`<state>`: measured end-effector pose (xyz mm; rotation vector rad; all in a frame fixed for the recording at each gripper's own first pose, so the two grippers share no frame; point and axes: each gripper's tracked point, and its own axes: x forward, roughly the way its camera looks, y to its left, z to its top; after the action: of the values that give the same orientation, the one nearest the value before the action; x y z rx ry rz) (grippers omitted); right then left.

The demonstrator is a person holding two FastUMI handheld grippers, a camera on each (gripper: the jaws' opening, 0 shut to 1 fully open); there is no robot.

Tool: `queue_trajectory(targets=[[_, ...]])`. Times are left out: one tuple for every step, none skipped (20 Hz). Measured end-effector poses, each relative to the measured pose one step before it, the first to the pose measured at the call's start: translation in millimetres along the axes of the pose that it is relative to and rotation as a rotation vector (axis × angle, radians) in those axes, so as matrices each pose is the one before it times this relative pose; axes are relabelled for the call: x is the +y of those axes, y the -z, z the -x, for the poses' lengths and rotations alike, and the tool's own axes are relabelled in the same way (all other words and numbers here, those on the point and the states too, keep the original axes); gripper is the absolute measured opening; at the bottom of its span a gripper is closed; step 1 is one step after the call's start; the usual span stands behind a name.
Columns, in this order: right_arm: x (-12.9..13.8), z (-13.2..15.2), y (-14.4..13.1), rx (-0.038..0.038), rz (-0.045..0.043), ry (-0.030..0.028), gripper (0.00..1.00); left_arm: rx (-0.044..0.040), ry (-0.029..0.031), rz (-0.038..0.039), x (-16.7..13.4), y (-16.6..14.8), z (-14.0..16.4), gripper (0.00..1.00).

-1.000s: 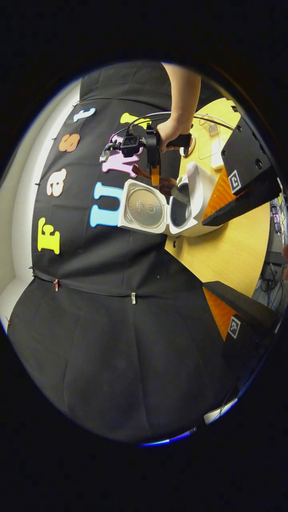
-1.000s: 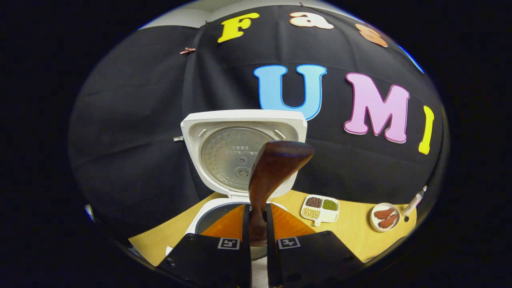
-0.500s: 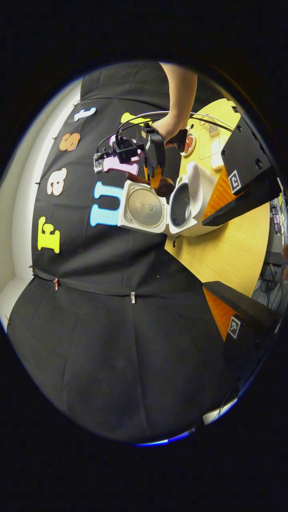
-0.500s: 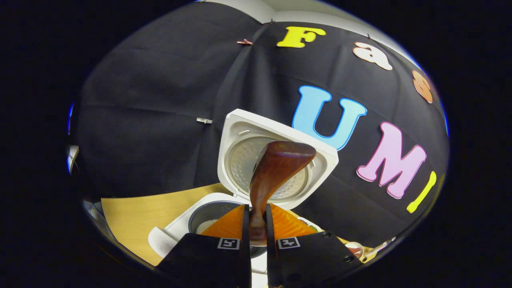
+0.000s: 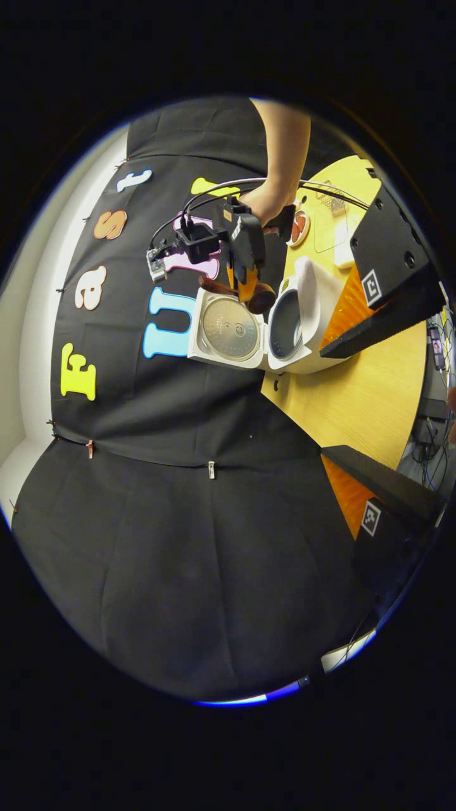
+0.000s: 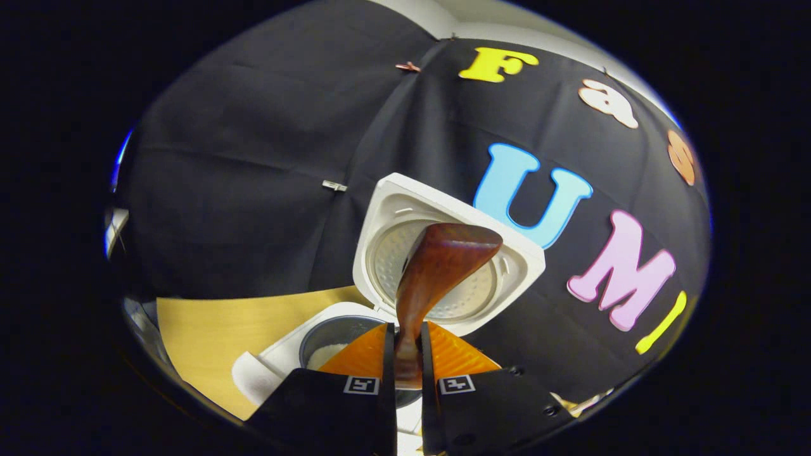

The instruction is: Close the left gripper, press the button to open the rice cooker; take a wooden spoon from the chopstick holder with the right hand, scoop a spoonful of rice and pour it into the rice cooker, then put the wooden spoon back into the chopstick holder.

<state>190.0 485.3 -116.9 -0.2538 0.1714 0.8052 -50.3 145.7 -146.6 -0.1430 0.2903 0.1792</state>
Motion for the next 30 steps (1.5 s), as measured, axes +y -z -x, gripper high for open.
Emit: queue_trajectory(targets=[[-4.19, -0.99, 0.09, 0.00486, -0.07533, 0.00333, 0.19, 0.00021, -0.00029, -0.00031, 0.12, 0.05, 0.76, 0.95], [-5.07, 0.33, 0.89, 0.01002, -0.08146, 0.00567, 0.2, 0.00052, 0.00122, 0.0017, -0.3, 0.18, 1.42, 0.95], [-5.28, 0.18, 1.41, 0.01248, -0.08521, 0.0045, 0.19, -0.00008, -0.00014, 0.00079, -0.13, 0.12, 1.49, 0.97], [-6.41, 0.06, 2.81, 0.01517, -0.08823, 0.00372, 0.19, -0.0002, -0.00169, -0.00041, -1.16, 0.73, -1.58, 0.95], [-6.15, -0.11, -0.09, 0.00646, -0.08054, 0.00372, 0.19, -0.00086, 0.00009, -0.0001, -0.66, 0.13, 1.17, 0.95], [-5.99, 2.25, -1.32, -0.00103, -0.06844, 0.00429, 0.2, 0.00047, 0.00142, 0.00099, -1.67, -0.37, -0.17, 0.95], [-5.24, 3.31, -3.4, -0.00466, -0.06154, 0.00157, 0.19, -0.00004, 0.00199, 0.00118, -1.38, -0.46, 0.9, 0.95], [-3.46, 6.58, -3.52, -0.00625, -0.05311, -0.00532, 0.2, -0.00012, 0.00283, -0.00178, -2.7, 0.06, 0.18, 0.95], [-3.18, 6.71, -4.79, -0.01293, -0.04253, -0.00691, 0.2, -0.00194, 0.00152, -0.00441, -1.87, -0.15, 1.84, 0.95], [-5.03, 8.25, -6.15, -0.01527, -0.03043, -0.00182, 0.19, -0.00167, 0.00168, -0.00386, -1.11, 0.14, 1.6, 0.95], [-7.25, 9.78, -6.84, -0.0179, -0.02497, -0.00013, 0.19, -0.00105, 0.00618, -0.00154, -2.13, -1.56, 0.85, 0.95], [-5.6, 10.58, -9.05, -0.02194, -0.02354, -0.00293, 0.19, -0.0013, 0.00513, -0.00048, -3.53, -0.69, -0.32, 0.95], [-6.88, 11.03, -9.26, -0.02128, -0.02148, 0.00082, 0.2, -0.00043, 0.00556, 0.00142, -3.39, -0.57, -0.97, 0.95], [-8.03, 11.11, -9.39, -0.02106, -0.0098, 0.00459, 0.19, -0.00035, 0.00656, 0.00708, -4.92, 1.01, 1.04, 0.95], [-11.69, 11.11, -6.55, -0.01349, 0.00161, 0.01299, 0.19, -0.00264, 0.00448, 0.00703, -3.67, -1.01, -0.09, 0.95], [-13.12, 12.11, -5.31, -0.01038, 0.00532, 0.01906, 0.19, -0.00438, 0.00183, 0.00311, -2.2, -1.85, 0.69, 0.95], [-12.74, 13.64, -6.34, -0.00826, 0.00321, 0.01494, 0.19, -0.00414, 0.00382, -0.00022, -4.32, -1.76, -0.4, 0.95], [-12.61, 11.81, -4.75, -0.00852, -0.00376, 0.01422, 0.19, -0.00377, 0.0075, -0.00194, -5.57, -1.72, -0.13, 0.95], [-13.02, 12.12, -4.72, -0.00936, 0.00025, 0.01511, 0.19, -0.00424, 0.00824, -0.00653, -5.52, -2.65, -0.26, 0.95], [-14.9, 12.24, -3.59, -0.0066, 0.01176, 0.0181, 0.19, -0.00498, 0.00667, -0.00812, -5.8, -1.69, -0.58, 0.95], [-16.62, 12.46, -2.18, -0.0025, 0.01559, 0.02372, 0.14, -0.00367, 0.00567, -0.00721, -5.73, -2.58, -0.23, 0.95], [-15.59, 11.87, -2.28, -0.00215, 0.00746, 0.01673, 0.19, -0.00214, 0.00672, -0.00413, -5.63, -2.36, -1.4, 0.95], [-13.91, 10.13, -1.18, -0.00195, 0.0018, 0.01645, 0.19, -0.00115, 0.00511, -0.00284, -5.03, -1.33, -0.81, 0.95], [-15.64, 9.24, -1.1, -0.00331, 0.00563, 0.01856, 0.19, 0.00039, 0.00491, -0.00268, -4.82, -0.15, 0.29, 0.95], [-17.67, 9.29, -0.77, -0.0008, 0.01119, 0.02137, 0.14, -0.00054, 0.00251, -0.00463, -4.8, -1.34, -0.09, 0.95], [-17.09, 8.62, 0.65, 0.00186, 0.00998, 0.02066, 0.19, -0.00093, 0.00252, -0.00529, -5.92, -1.24, 0.24, 0.97], [-16.73, 7.41, 2.93, 0.00583, 0.00315, 0.01734, 0.19, -0.00189, 0.00112, -0.00503, -4.97, -2.63, -0.22, 0.95], [-14.48, 6.67, 2.22, 0.00566, -0.0046, 0.01378, 0.19, -0.00048, 0.0007, -0.00435, -3.95, -0.91, -1.76, 0.97], [-14.51, 6.17, 1.9, 0.00337, -0.01102, 0.01412, 0.19, 0.00025, 0.00024, -0.00531, -4.88, -1.16, -1.2, 0.95], [-14.47, 5.03, 1.94, 0.00415, -0.01133, 0.01308, 0.2, 0.00081, -0.00224, -0.00493, -3.98, -0.45, -0.9, 0.95]])
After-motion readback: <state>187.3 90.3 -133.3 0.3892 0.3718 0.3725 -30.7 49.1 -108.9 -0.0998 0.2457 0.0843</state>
